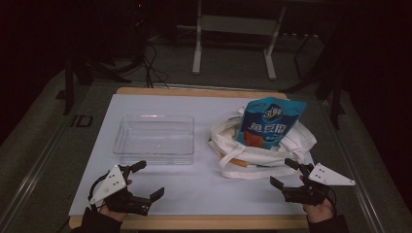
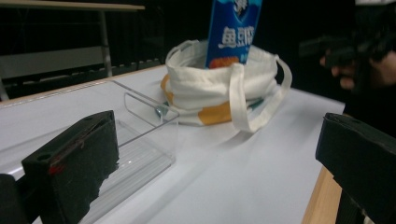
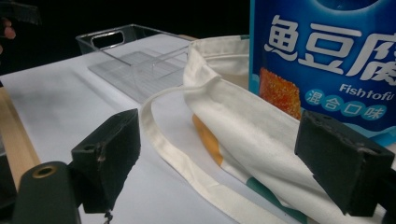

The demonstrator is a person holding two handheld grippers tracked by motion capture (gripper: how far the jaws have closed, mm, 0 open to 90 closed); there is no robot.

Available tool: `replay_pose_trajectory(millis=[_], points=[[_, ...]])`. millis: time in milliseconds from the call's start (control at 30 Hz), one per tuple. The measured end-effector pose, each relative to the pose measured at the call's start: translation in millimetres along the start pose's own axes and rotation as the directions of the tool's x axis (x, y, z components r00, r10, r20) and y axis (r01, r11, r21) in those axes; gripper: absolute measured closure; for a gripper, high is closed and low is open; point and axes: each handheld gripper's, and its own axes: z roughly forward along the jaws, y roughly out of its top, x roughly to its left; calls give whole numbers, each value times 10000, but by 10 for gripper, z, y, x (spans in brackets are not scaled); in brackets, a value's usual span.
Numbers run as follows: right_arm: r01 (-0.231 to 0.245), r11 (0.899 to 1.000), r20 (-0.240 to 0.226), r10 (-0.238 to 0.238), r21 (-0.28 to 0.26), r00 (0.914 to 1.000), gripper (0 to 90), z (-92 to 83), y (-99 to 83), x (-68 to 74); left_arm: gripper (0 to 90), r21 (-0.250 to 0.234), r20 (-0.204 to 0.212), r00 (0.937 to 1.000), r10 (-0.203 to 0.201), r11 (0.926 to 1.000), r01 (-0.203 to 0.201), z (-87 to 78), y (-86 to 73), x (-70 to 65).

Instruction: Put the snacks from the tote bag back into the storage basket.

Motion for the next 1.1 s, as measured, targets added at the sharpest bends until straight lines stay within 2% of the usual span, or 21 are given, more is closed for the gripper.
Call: replay_pose_trajectory(millis=[133,167,200,300,333,400,467,500,533,633,833,933,1033,1100], points=[[90,9999,-73,-89,74,9999,145,-4,10,6,0,190,147,9996,238,9995,-241,15,1,-16],[310,9994,-428,-303,163,9986,143,-17,21,9,0,350,326,9980,533,9979,-545,27,2,-33],[313,9992,-495,-301,250,9983,135,-19,20,10,0,409,322,9975,632,9971,-645,28,0,-38],[350,9985,-665,-321,432,9973,132,-28,12,30,0,649,486,9976,499,9965,-530,39,-1,-40],[401,9980,-682,-368,481,9970,130,-32,13,36,0,852,611,9976,326,9956,-378,55,6,-50],[376,9979,-902,-327,527,9954,127,-38,23,40,0,880,464,9983,343,9954,-383,75,21,-91],[92,9989,-1132,-40,459,9936,120,-50,38,35,0,618,1071,9942,130,9979,-197,88,36,-101],[38,9991,-1246,16,432,9922,115,-52,47,31,0,618,1071,9942,130,9979,-197,88,36,-101],[25,9991,-1276,28,412,9918,112,-55,56,35,0,571,1455,9894,-7,9983,-77,127,49,-113],[240,9990,-1328,-186,390,9910,109,-71,72,57,0,692,1834,9830,77,9974,-207,192,52,-132],[289,9996,-1187,-279,67,9925,107,-115,105,68,0,768,2048,9787,127,9966,-290,266,83,-173],[388,9992,-1023,-397,-104,9940,105,-119,145,77,0,843,2089,9773,362,9949,-549,304,112,-209],[673,9977,-986,-667,29,9929,105,-97,168,88,0,786,2192,9752,307,9957,-490,344,155,-201],[792,9968,-1174,-770,141,9901,105,-72,193,93,0,749,2211,9746,358,9957,-536,385,187,-199]])
